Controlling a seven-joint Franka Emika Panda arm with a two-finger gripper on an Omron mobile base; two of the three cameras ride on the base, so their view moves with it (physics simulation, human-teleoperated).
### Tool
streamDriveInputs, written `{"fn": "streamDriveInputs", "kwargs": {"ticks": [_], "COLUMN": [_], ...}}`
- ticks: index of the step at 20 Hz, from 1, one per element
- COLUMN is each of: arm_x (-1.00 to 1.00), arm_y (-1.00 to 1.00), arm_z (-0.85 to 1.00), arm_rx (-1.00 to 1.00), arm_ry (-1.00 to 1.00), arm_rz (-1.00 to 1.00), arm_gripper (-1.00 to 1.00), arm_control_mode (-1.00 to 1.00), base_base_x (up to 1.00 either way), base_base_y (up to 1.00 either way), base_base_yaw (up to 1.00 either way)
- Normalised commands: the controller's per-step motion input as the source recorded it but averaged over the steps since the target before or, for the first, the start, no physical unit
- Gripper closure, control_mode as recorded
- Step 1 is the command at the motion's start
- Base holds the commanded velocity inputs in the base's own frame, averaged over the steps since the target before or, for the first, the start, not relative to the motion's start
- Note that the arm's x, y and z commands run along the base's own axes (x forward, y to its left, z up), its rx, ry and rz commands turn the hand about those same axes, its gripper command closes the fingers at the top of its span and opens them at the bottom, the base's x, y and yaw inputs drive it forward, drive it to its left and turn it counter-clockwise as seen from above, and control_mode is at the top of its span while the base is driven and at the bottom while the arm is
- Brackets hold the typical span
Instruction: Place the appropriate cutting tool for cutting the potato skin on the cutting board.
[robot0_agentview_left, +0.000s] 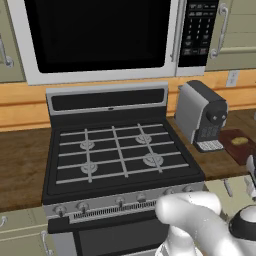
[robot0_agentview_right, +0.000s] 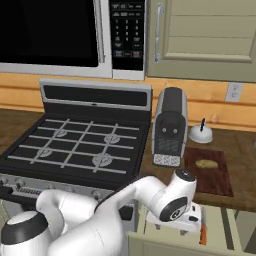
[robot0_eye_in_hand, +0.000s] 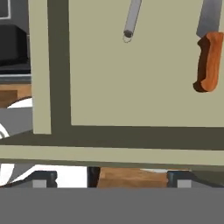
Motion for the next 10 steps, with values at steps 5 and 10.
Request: {"fn": "streamDriveInputs", "kwargs": {"ticks": [5, 10], "arm_x": [0.29, 0.28], "arm_y": [-0.39, -0.10], "arm_z": [-0.43, -0.31], "arm_rx": [0.05, 0.06], "arm_ry": [0.04, 0.08], "arm_rz": [0.00, 0.00], "arm_gripper": [-1.00, -1.00], "arm_control_mode": [-1.00, -1.00], "base_base_x": [0.00, 0.00], "base_base_y": [0.00, 0.00], "base_base_yaw": [0.00, 0.00]}}
